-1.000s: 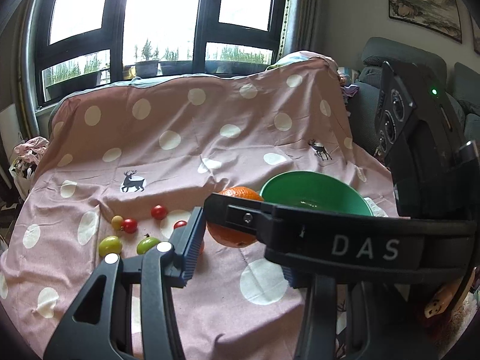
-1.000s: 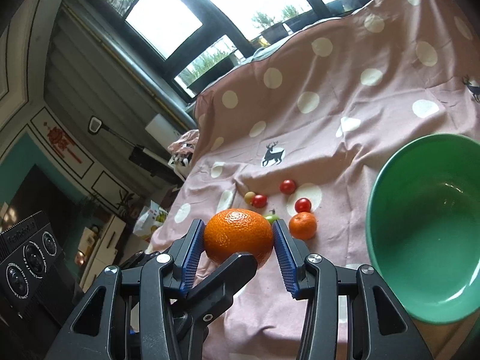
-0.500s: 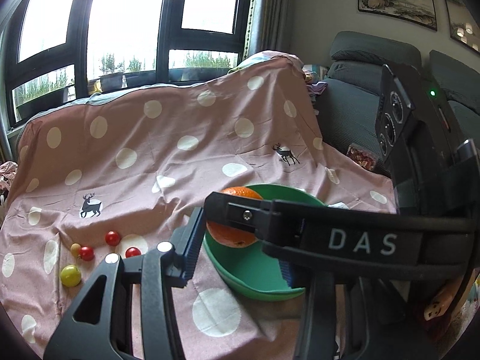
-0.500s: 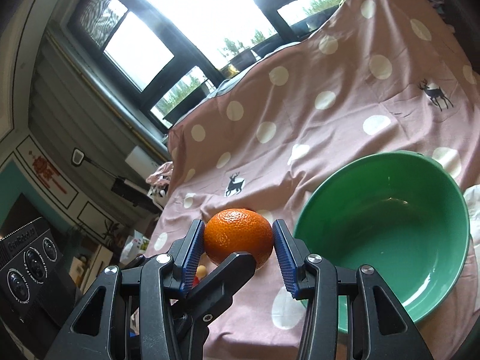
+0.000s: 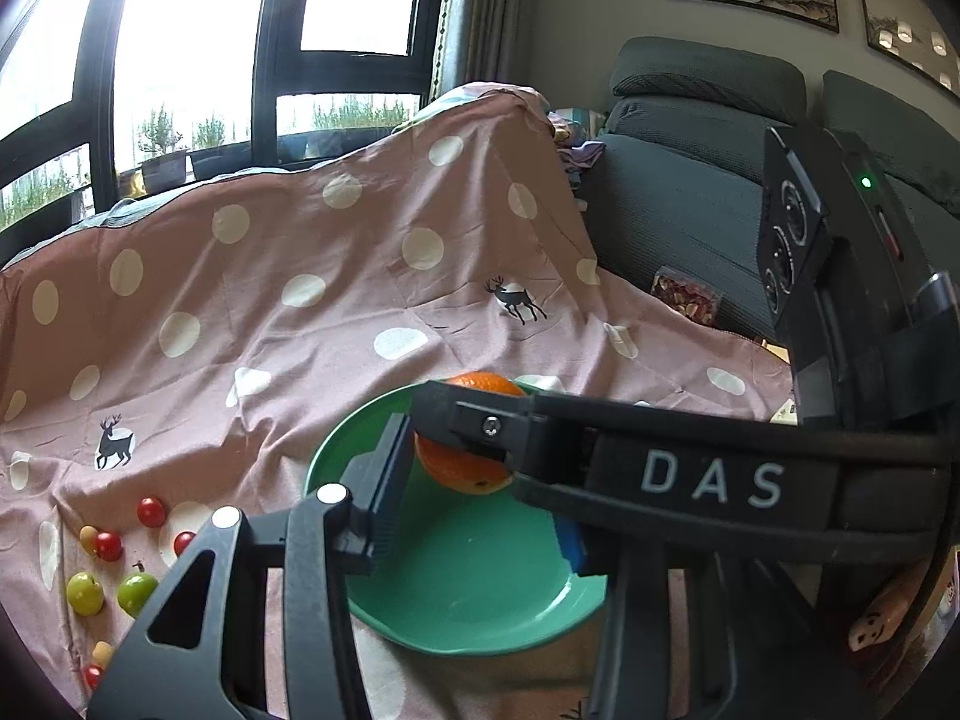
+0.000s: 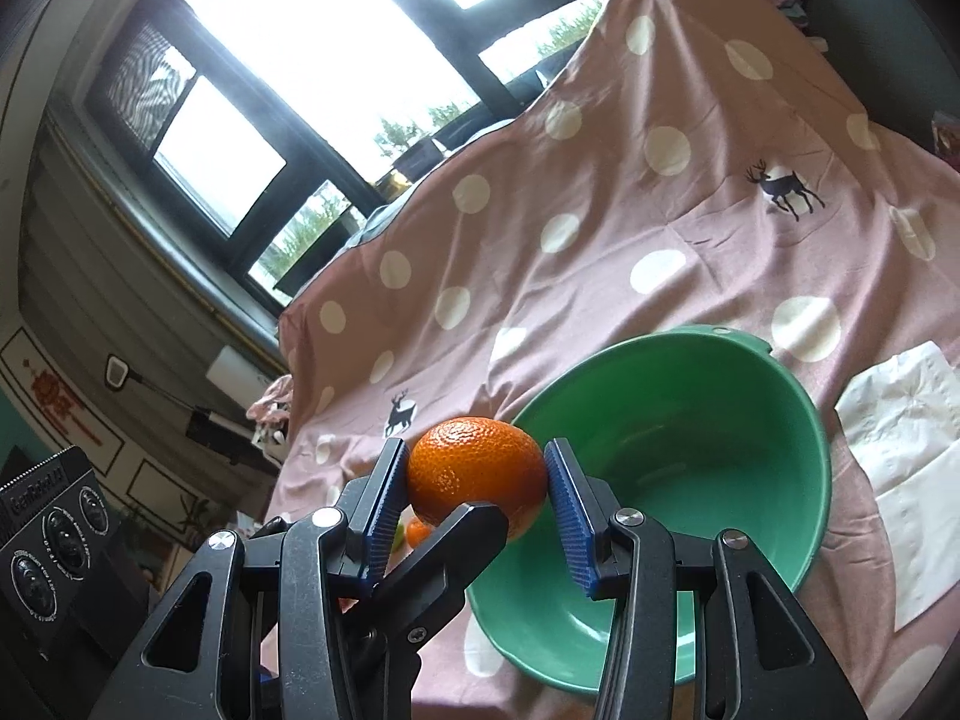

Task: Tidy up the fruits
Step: 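Lift the orange with the right gripper and carry it into the green bowl, then open the right gripper to drop the orange in the bowl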

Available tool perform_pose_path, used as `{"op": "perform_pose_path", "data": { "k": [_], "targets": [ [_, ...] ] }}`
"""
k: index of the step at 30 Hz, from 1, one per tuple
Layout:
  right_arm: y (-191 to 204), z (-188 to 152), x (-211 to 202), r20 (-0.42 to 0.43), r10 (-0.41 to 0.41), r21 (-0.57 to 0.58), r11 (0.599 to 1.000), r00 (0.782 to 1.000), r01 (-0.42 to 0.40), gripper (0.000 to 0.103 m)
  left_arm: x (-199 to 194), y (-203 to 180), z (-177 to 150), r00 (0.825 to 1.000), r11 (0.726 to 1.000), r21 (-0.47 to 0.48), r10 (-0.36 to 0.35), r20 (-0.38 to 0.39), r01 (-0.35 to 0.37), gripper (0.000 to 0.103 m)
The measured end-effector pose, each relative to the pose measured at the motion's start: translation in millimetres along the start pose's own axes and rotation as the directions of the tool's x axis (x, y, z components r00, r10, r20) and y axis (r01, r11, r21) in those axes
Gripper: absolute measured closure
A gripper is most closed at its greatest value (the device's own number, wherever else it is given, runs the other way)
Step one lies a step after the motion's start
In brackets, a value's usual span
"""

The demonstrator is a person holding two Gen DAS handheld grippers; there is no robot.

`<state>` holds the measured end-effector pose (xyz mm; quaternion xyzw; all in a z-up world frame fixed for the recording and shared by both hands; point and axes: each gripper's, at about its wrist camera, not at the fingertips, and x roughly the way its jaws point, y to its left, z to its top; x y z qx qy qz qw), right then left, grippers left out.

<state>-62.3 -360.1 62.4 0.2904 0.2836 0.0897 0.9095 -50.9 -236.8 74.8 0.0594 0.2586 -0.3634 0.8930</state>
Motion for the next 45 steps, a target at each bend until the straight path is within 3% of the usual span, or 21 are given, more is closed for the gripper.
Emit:
{"op": "perform_pose_path", "data": {
  "k": [5, 8, 14, 23, 27, 31, 33, 35, 38, 41, 45],
  "targets": [
    [-12.8, 2.8, -5.6, 0.021, -0.035, 0.022, 0.999, 0.999, 0.035, 0.055, 14.2, -7.2, 1.2, 0.999, 0.999, 0.000, -0.040, -0.008, 0.040, 0.062],
    [-18.8, 4.0, -6.9, 0.016, -0.003, 0.027, 1.000, 1.000, 0.003, 0.055, 22.3, -11.4, 1.4, 0.999, 0.999, -0.002, -0.046, -0.022, 0.046, 0.062],
    [-40.5, 3.3, 3.1, -0.034, -0.034, 0.076, 0.996, 0.999, 0.037, 0.056, 46.8, -11.3, -5.5, 0.993, 0.996, -0.049, -0.075, -0.090, 0.070, 0.063],
    [-48.2, 1.3, 9.3, -0.048, -0.119, 0.081, 0.989, 0.992, 0.123, 0.056, 52.8, -13.4, -11.8, 0.991, 0.995, -0.061, -0.082, -0.108, 0.076, 0.064],
    [-48.3, 3.2, 3.6, -0.001, -0.178, 0.074, 0.981, 0.984, 0.178, 0.056, 45.2, -10.4, -11.5, 0.991, 0.994, -0.079, -0.089, -0.097, 0.081, 0.063],
    [-40.6, 5.8, -10.1, 0.099, -0.214, 0.034, 0.977, 0.972, 0.212, 0.056, 32.6, -2.6, -10.6, 0.994, 0.993, -0.106, -0.063, -0.088, 0.054, 0.061],
    [-34.4, 7.1, -14.3, 0.133, -0.212, 0.003, 0.977, 0.968, 0.214, 0.056, 22.7, 4.5, -10.5, 0.996, 0.991, -0.123, -0.054, -0.076, 0.044, 0.055],
    [-26.8, 8.2, -14.6, 0.146, -0.207, -0.031, 0.977, 0.968, 0.213, 0.055, 8.3, 14.0, -11.9, 0.998, 0.989, -0.144, -0.043, -0.055, 0.035, 0.042],
    [-15.8, 8.4, -11.3, 0.154, -0.199, -0.068, 0.975, 0.968, 0.211, 0.045, -16.0, 31.0, -14.7, 1.000, 0.984, -0.177, -0.017, -0.020, 0.013, 0.031],
    [-5.6, 6.7, -7.1, 0.148, -0.167, -0.086, 0.980, 0.975, 0.181, 0.039, -41.3, 51.9, -17.6, 1.000, 0.974, -0.223, 0.029, 0.003, -0.028, 0.024],
    [11.5, 1.5, 0.4, 0.120, -0.100, -0.123, 0.986, 0.988, 0.114, 0.030, -75.7, 84.0, -24.7, 0.994, 0.956, -0.278, 0.108, 0.018, -0.099, 0.022]
  ]
}}
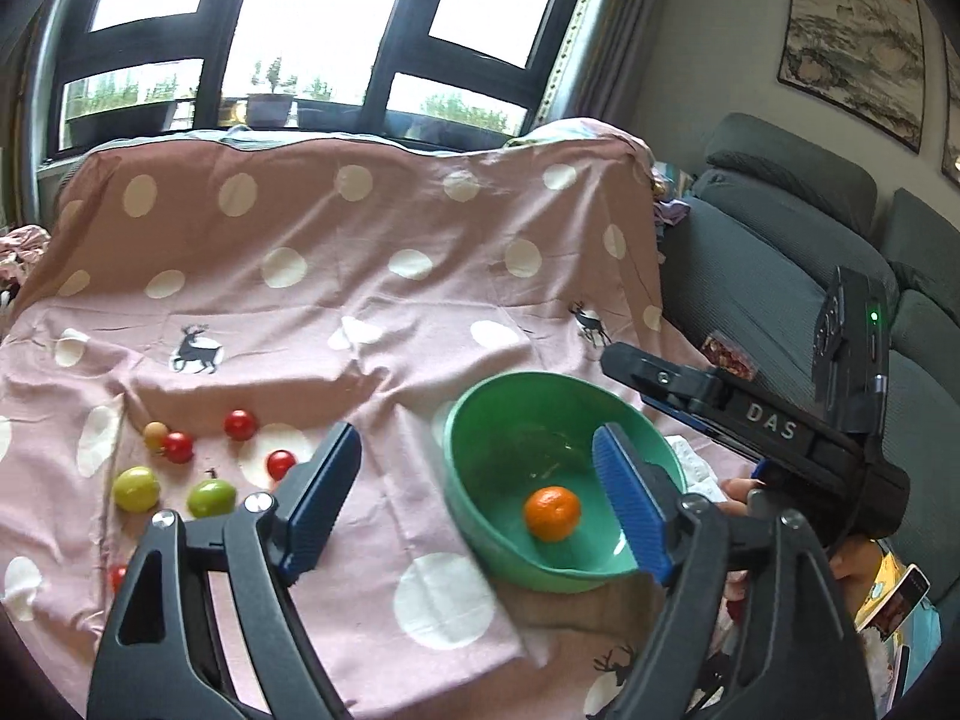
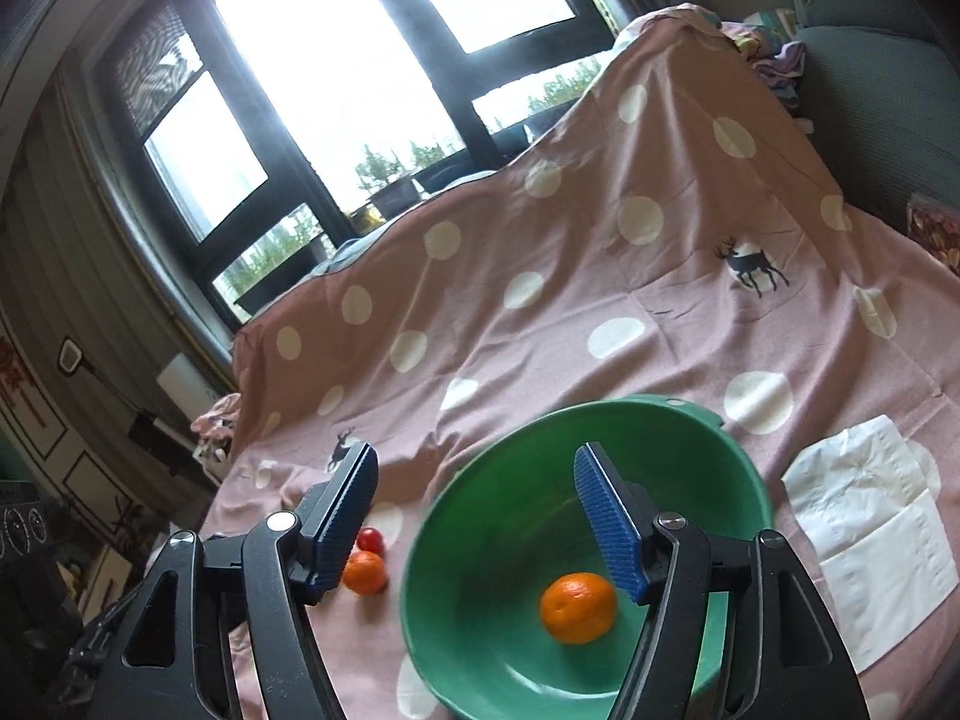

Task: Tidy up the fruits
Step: 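Open the right gripper to drop the orange in the bowl, then move the right gripper back to the second mandarin orange on the cloth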

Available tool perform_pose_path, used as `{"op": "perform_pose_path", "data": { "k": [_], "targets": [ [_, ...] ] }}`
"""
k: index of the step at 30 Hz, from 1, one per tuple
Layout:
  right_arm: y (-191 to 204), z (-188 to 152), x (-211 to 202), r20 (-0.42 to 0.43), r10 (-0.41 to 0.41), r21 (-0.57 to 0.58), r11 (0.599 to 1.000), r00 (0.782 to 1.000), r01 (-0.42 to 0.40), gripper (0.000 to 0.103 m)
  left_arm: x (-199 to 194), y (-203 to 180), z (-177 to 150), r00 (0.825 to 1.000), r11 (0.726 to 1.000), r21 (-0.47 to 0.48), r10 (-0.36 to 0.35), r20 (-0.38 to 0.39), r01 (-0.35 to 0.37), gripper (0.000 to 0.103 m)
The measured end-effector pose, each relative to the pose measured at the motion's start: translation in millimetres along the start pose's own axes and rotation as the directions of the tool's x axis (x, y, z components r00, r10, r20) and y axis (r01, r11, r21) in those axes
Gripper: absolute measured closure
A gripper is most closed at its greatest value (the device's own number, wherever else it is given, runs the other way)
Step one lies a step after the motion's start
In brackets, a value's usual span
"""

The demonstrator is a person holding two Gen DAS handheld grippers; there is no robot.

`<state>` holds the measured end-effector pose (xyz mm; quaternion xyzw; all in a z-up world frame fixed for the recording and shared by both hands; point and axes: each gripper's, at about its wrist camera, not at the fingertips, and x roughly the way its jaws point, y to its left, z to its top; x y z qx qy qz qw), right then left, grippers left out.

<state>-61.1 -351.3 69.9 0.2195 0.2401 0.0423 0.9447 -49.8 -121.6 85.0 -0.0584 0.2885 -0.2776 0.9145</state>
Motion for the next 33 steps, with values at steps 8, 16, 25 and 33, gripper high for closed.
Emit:
{"op": "perform_pose_path", "data": {
  "k": [8, 16, 25, 33],
  "targets": [
    [34.9, -11.5, 19.8, -0.090, 0.358, 0.084, 0.932, 0.929, -0.351, 0.024, -54.8, 80.3, -5.8, 0.983, 0.980, -0.087, 0.182, 0.010, -0.180, 0.020],
    [86.2, -40.7, 66.4, -0.291, 0.470, 0.153, 0.883, 0.833, -0.445, 0.021, -59.9, 159.7, -36.5, 0.964, 0.927, -0.262, 0.251, -0.093, -0.267, 0.019],
    [131.2, -82.7, 124.9, -0.504, 0.326, 0.078, 0.940, 0.800, -0.333, 0.021, -38.7, 189.3, -60.5, 0.954, 0.919, -0.279, 0.230, -0.194, -0.278, 0.019],
    [144.5, -86.9, 152.3, -0.514, 0.052, -0.128, 0.982, 0.856, -0.136, 0.028, -22.9, 189.5, -69.4, 0.960, 0.927, -0.287, 0.187, -0.209, -0.243, 0.021]
  ]
}}
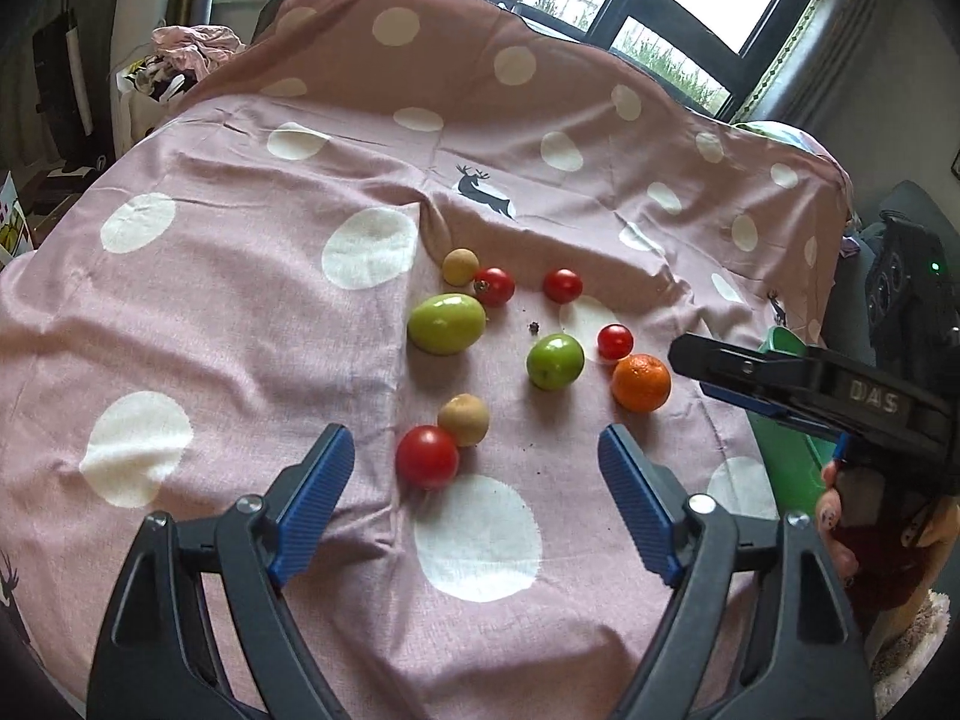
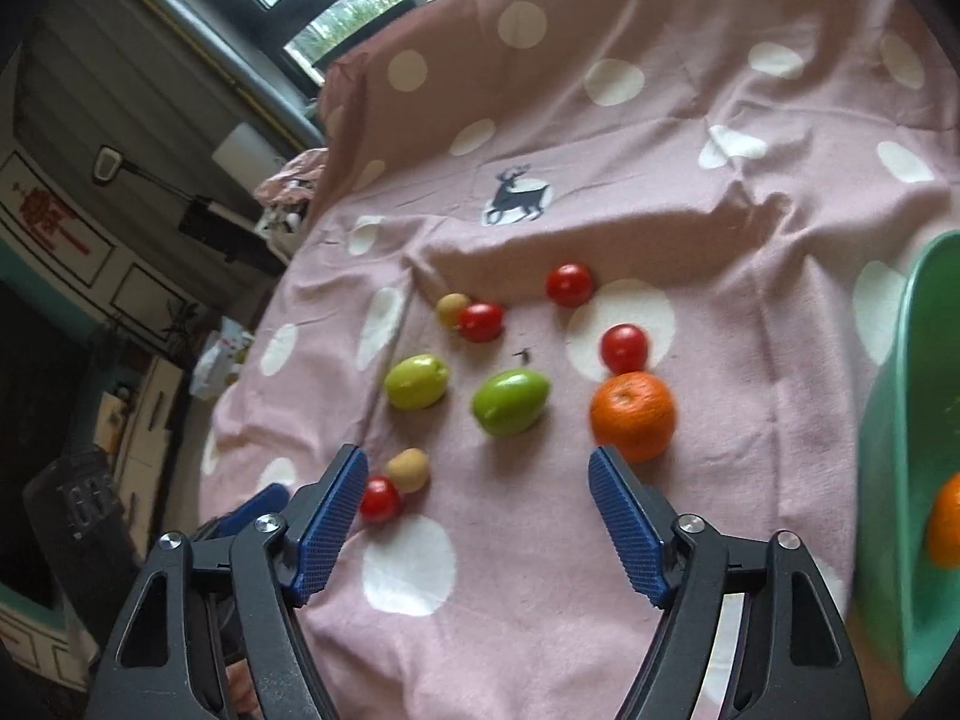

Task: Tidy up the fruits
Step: 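Move the right gripper back to the second mandarin orange on the cloth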

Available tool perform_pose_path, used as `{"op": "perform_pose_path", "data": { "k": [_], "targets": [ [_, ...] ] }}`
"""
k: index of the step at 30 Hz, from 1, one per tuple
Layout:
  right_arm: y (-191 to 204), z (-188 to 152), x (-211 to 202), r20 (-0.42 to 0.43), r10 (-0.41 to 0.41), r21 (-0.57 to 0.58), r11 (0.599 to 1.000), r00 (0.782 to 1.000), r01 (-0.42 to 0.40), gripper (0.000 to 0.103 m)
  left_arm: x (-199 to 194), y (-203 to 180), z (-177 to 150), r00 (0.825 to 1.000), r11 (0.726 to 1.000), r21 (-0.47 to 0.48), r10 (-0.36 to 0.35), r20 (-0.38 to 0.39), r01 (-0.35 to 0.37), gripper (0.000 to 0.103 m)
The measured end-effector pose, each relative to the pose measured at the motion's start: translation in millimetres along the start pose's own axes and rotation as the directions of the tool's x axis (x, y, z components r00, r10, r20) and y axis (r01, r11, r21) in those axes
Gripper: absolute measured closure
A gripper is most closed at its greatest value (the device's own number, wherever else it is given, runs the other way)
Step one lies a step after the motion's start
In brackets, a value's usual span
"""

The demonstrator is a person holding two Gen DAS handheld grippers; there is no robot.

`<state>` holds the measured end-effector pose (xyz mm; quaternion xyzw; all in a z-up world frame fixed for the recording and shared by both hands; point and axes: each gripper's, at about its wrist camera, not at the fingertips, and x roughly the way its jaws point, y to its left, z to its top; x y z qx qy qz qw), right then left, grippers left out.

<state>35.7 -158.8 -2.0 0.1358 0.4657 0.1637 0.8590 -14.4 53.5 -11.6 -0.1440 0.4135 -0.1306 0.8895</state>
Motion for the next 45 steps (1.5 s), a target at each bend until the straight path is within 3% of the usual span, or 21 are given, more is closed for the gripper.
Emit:
{"op": "perform_pose_path", "data": {
  "k": [4, 8, 14, 18, 24, 31, 37, 45],
  "targets": [
    [-13.1, 12.9, 8.0, 0.031, -0.193, -0.031, 0.981, 0.981, 0.194, 0.033, 4.4, -13.9, -1.8, 0.998, 0.998, 0.010, -0.061, 0.003, 0.061, 0.023],
    [-25.7, 21.3, 25.0, -0.003, -0.238, -0.033, 0.971, 0.971, 0.238, 0.043, 12.3, -28.0, -5.5, 0.996, 0.995, 0.044, -0.084, -0.011, 0.084, 0.026],
    [-33.3, 18.2, 44.2, -0.050, -0.211, -0.026, 0.977, 0.976, 0.210, 0.048, 28.7, -38.6, -10.5, 0.993, 0.993, 0.050, -0.103, -0.056, 0.106, 0.033],
    [-34.0, 15.4, 55.3, -0.081, -0.209, -0.028, 0.978, 0.975, 0.207, 0.056, 34.3, -43.4, -14.0, 0.991, 0.992, 0.055, -0.113, -0.074, 0.117, 0.033],
    [-32.7, 7.5, 49.0, -0.080, -0.186, -0.037, 0.982, 0.979, 0.184, 0.058, 38.0, -46.8, -16.6, 0.991, 0.992, 0.066, -0.102, -0.086, 0.108, 0.033],
    [-27.5, -21.3, 25.6, -0.130, -0.007, 0.001, 1.000, 0.991, 0.008, 0.058, 36.3, -46.2, -19.3, 0.994, 0.992, 0.100, -0.064, -0.092, 0.073, 0.033],
    [-28.5, -30.6, 34.7, -0.172, -0.062, -0.011, 0.998, 0.983, 0.061, 0.058, 41.5, -47.1, -22.6, 0.992, 0.991, 0.125, -0.042, -0.118, 0.056, 0.033],
    [-30.4, -28.5, 32.7, -0.172, -0.074, -0.022, 0.997, 0.982, 0.072, 0.058, 44.8, -56.2, -26.3, 0.990, 0.988, 0.141, -0.051, -0.132, 0.069, 0.033]
  ]
}}
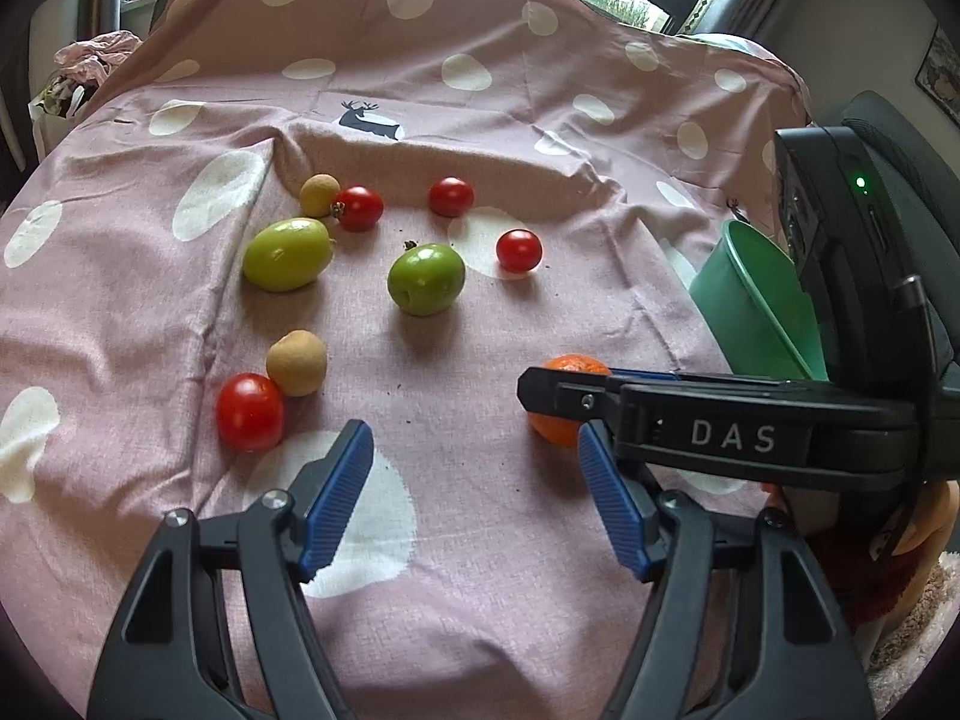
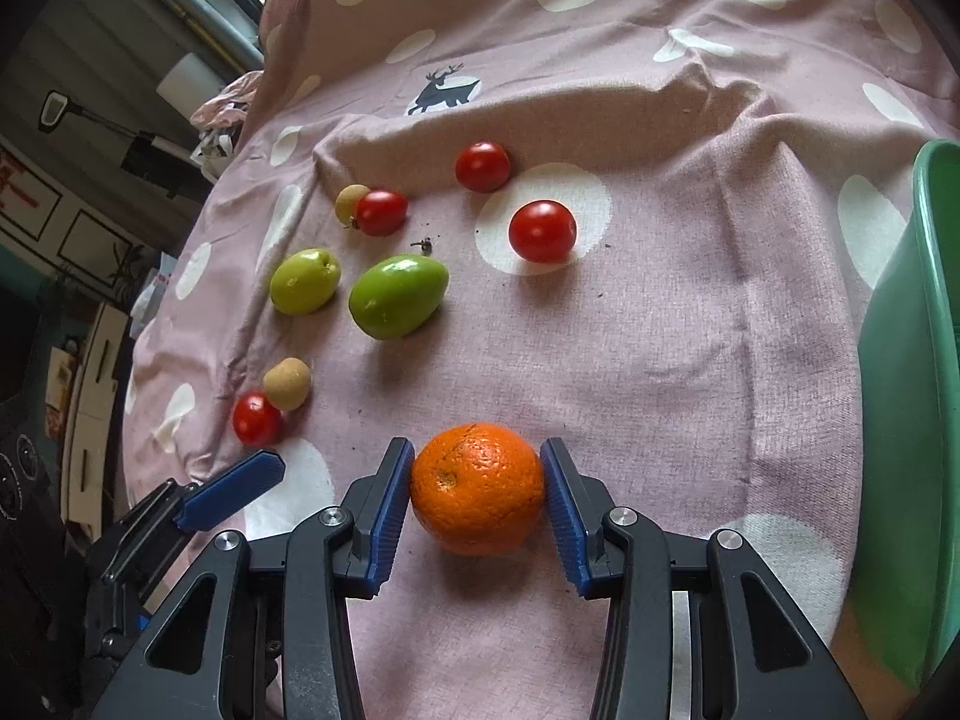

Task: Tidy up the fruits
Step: 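Move the right gripper back to the second mandarin orange on the cloth, then close the right gripper around the second orange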

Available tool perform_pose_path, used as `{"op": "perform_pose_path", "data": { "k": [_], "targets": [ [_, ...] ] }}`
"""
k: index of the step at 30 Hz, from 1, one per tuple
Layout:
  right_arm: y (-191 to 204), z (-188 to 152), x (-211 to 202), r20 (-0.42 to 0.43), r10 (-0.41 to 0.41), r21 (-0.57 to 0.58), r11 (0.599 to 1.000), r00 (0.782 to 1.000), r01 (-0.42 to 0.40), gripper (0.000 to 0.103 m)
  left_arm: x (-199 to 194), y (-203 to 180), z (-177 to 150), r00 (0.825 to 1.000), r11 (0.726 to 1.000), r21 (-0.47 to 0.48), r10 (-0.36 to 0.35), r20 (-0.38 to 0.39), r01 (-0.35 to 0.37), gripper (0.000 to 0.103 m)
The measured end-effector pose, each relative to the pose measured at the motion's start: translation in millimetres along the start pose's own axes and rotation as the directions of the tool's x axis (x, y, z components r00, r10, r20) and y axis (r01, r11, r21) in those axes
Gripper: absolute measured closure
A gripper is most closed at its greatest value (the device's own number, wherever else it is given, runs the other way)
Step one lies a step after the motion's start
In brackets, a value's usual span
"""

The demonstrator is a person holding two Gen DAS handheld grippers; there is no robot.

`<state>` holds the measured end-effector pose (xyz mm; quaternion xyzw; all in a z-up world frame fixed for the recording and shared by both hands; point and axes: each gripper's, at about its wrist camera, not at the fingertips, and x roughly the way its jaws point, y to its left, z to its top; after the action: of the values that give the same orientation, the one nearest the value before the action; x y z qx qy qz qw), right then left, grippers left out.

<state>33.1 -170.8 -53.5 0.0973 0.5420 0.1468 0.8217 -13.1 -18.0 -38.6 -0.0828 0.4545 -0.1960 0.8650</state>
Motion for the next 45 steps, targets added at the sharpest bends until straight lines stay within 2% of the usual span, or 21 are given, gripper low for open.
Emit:
{"op": "perform_pose_path", "data": {
  "k": [3, 11, 15, 19, 21, 26, 34, 38, 45],
  "targets": [
    [-1.6, 0.7, -8.1, 0.024, 0.003, 0.000, 1.000, 1.000, -0.003, 0.058, 0.6, -3.0, 0.7, 0.999, 0.999, -0.007, -0.034, -0.008, 0.034, 0.033],
    [-11.4, 1.6, -37.6, 0.109, 0.093, 0.064, 0.993, 0.990, -0.100, 0.058, 9.9, -24.7, 1.9, 0.996, 0.997, 0.021, -0.079, -0.027, 0.080, 0.033],
    [-16.4, -1.0, -30.9, 0.085, 0.127, 0.096, 0.986, 0.988, -0.135, 0.058, 21.1, -33.9, 1.9, 0.994, 0.995, 0.036, -0.092, -0.055, 0.095, 0.033],
    [-14.9, -1.6, -23.2, 0.067, 0.141, 0.102, 0.984, 0.988, -0.148, 0.058, 32.8, -34.7, 4.1, 0.993, 0.995, 0.028, -0.097, -0.072, 0.099, 0.046],
    [-14.4, -1.6, -19.2, 0.058, 0.134, 0.101, 0.985, 0.989, -0.139, 0.058, 39.0, -32.2, 5.4, 0.991, 0.995, 0.005, -0.099, -0.087, 0.100, 0.047],
    [-16.6, -2.1, -11.5, 0.039, 0.135, 0.108, 0.984, 0.990, -0.139, 0.058, 43.4, -31.2, 6.7, 0.994, 0.997, 0.007, -0.081, -0.078, 0.081, 0.059],
    [-21.2, -2.2, -4.5, 0.025, 0.151, 0.131, 0.980, 0.988, -0.152, 0.058, 45.2, -35.0, 5.4, 0.996, 0.997, 0.046, -0.052, -0.066, 0.055, 0.059],
    [-18.2, -2.2, -3.7, 0.022, 0.139, 0.115, 0.983, 0.990, -0.140, 0.058, 45.7, -32.6, 6.2, 0.996, 0.998, 0.033, -0.060, -0.068, 0.062, 0.058],
    [-24.3, -2.8, 1.2, 0.006, 0.173, 0.144, 0.975, 0.985, -0.172, 0.058, 45.1, -33.0, 5.9, 0.996, 0.997, 0.039, -0.062, -0.067, 0.064, 0.058]
  ]
}}
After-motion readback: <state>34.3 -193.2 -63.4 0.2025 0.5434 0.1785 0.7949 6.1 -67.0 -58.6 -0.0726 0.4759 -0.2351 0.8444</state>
